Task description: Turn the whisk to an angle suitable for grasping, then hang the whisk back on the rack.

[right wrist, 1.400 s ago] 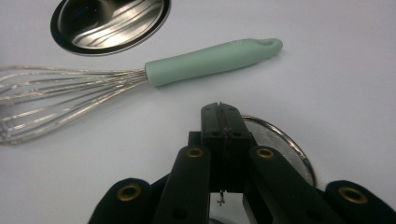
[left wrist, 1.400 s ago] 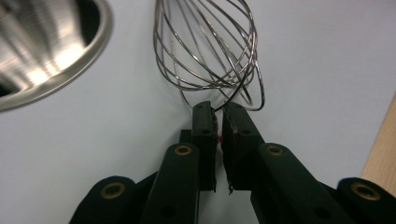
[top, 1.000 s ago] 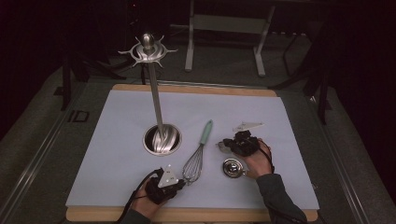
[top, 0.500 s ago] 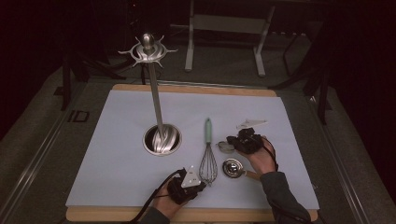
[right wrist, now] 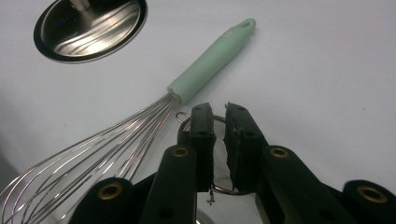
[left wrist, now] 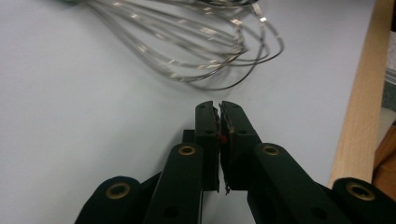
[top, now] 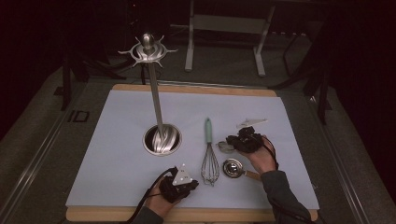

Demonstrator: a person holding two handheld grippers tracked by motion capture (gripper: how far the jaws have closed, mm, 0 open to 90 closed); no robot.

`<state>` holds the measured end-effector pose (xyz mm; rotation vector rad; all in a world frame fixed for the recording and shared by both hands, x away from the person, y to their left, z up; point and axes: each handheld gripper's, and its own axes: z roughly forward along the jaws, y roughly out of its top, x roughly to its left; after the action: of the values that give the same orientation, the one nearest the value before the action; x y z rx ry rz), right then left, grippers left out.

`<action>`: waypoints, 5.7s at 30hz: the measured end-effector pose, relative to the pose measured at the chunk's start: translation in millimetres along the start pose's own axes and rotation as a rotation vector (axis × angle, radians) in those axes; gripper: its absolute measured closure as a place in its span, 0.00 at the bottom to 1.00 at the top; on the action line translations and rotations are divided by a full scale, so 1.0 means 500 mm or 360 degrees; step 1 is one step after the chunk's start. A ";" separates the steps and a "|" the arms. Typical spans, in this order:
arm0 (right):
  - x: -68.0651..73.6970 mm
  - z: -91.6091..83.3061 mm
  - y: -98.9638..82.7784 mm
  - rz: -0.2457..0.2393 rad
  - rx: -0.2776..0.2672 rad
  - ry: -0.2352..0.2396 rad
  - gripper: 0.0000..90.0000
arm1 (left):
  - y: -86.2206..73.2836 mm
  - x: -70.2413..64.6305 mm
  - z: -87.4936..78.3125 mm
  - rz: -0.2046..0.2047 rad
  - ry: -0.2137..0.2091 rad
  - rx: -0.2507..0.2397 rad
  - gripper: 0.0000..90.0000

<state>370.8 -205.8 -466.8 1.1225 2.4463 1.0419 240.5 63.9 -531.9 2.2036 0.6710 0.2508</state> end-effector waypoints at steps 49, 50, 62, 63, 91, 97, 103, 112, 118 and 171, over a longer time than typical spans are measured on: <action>0.042 0.146 0.087 0.0161 0.0251 0.0048 0.69 | -0.117 0.173 -0.131 -0.0344 0.0465 -0.0075 0.83; 0.040 0.152 0.089 0.0201 0.0253 0.0054 0.66 | -0.119 0.174 -0.131 -0.0343 0.0469 -0.0073 0.83; 0.029 0.190 0.093 0.0381 0.0360 0.0043 0.69 | -0.127 0.178 -0.131 -0.0355 0.0479 -0.0078 0.84; 0.030 0.190 0.093 0.0381 0.0359 0.0043 0.69 | -0.127 0.178 -0.131 -0.0355 0.0480 -0.0079 0.84; 0.102 0.195 0.081 0.0213 0.0592 0.0095 0.74 | -0.126 0.174 -0.130 -0.0338 0.0499 -0.0080 0.84; 0.101 0.196 0.084 0.0210 0.0629 0.0209 0.75 | -0.126 0.173 -0.130 -0.0334 0.0505 -0.0085 0.84; 0.098 0.213 0.100 0.0241 0.0643 0.0222 0.75 | -0.126 0.175 -0.132 -0.0338 0.0510 -0.0103 0.84; 0.104 0.228 0.117 0.0266 0.0690 0.0194 0.76 | -0.130 0.181 -0.138 -0.0353 0.0542 -0.0122 0.83; 0.113 0.210 0.115 0.0256 0.0618 0.0190 0.77 | -0.134 0.187 -0.143 -0.0369 0.0579 -0.0132 0.82; 0.168 0.047 0.119 -0.0083 -0.0174 0.0408 0.77 | -0.150 0.209 -0.157 -0.0507 0.0653 -0.0172 0.66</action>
<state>359.5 -105.3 -436.5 0.9368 2.5567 1.3598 269.1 211.5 -540.4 1.9210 1.1894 0.5666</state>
